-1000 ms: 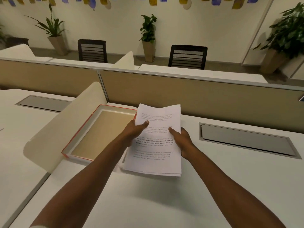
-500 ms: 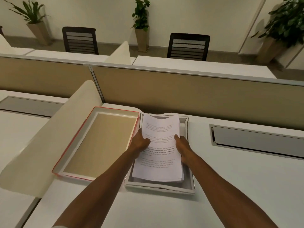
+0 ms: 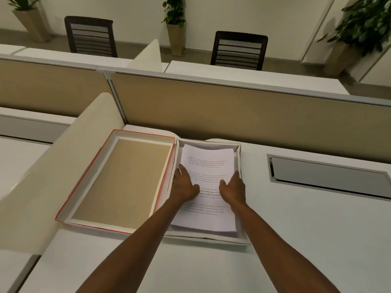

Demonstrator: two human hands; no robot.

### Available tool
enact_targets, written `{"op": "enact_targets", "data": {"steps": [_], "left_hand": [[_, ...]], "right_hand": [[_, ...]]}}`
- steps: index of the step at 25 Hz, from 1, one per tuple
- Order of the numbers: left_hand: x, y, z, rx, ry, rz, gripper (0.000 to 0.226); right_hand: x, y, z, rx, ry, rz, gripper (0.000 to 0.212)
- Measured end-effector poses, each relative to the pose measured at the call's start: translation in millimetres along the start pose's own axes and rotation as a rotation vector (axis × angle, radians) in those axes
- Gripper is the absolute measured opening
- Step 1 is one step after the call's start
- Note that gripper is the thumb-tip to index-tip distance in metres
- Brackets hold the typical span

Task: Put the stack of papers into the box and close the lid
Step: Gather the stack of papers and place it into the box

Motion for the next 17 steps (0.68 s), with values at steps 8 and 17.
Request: {"op": "enact_targets", "data": {"steps": [8,17], "left_hand": [[-18,-6,-1,-0.083,-0.235,0.325,0.081],[-30,-34,-13,0.245,-0.337,0.154,0.072]], "right_hand": [[-21,0,4,-0.129,0.195,0.110,0.075],[-37,-23,24,-0.669,0.403,0.061,0.072]]}}
Point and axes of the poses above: each hand's wrist, its own x-axis towards the middle knuckle, its own y-axis out of the back of the hand, z = x × y, the point moved 5 cm from there along x, towards the middle knuckle, and after that the axes turned 2 degrees about -x, right-handed, at the moved point
